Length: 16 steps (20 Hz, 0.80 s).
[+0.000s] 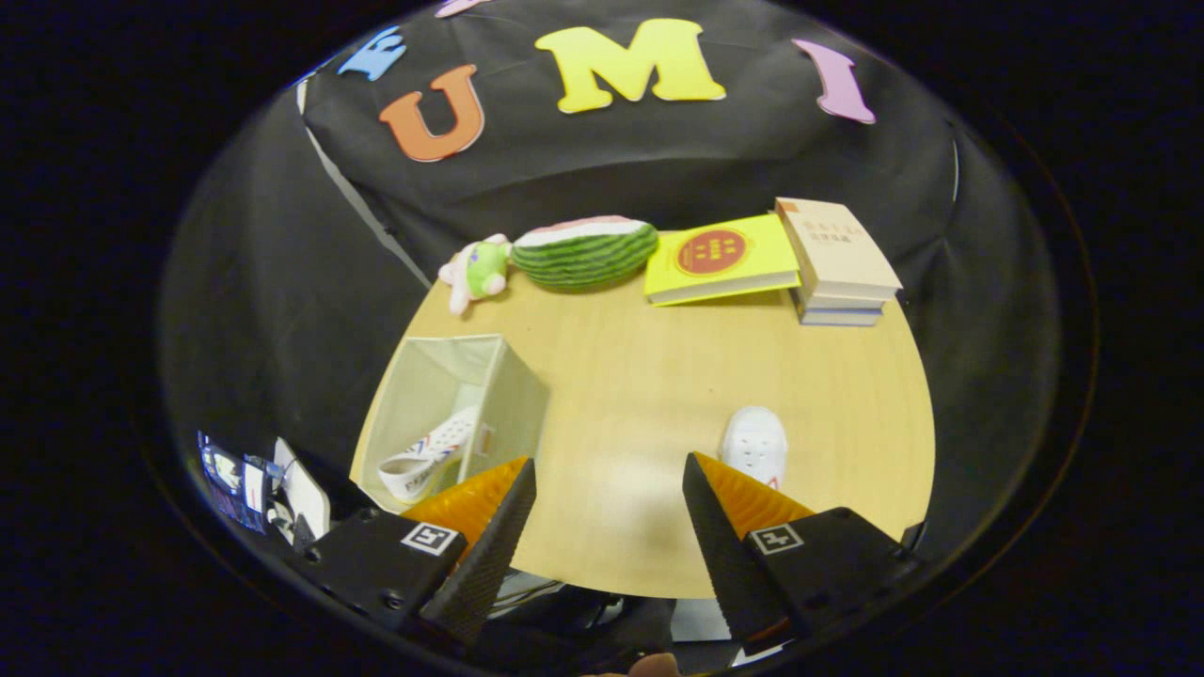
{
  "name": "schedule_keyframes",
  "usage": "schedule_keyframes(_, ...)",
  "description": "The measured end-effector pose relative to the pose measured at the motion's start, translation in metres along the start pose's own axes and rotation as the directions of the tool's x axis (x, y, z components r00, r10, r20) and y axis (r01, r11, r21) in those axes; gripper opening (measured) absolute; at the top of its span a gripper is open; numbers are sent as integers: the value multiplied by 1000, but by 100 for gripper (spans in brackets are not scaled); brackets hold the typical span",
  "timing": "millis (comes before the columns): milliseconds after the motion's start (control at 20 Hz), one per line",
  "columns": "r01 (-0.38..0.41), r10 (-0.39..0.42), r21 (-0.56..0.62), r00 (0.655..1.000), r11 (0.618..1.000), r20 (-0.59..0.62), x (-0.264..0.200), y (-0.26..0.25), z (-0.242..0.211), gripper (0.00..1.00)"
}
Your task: Open the storage box then place both shoes into the box .Put the left shoe in first, then the right shoe, with the right side of both shoes facing outward in a uniform manner.
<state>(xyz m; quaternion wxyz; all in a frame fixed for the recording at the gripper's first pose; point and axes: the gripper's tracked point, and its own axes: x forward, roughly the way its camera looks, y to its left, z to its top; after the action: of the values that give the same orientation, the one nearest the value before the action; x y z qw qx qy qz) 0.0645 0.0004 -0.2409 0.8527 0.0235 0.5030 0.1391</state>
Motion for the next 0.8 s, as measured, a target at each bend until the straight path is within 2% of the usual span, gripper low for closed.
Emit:
schedule_keyframes(200,43,-34,74,993,996,-111,19,-73,-36,97)
schedule_keyframes(350,50,-34,77,980,996,-198,45,-113,-66,97)
schedule_keyframes(550,65,-32,99,951,993,-308,84,-143,-104,97)
schedule_keyframes(800,75,-41,82,935,994,-353,112,-166,-124,97)
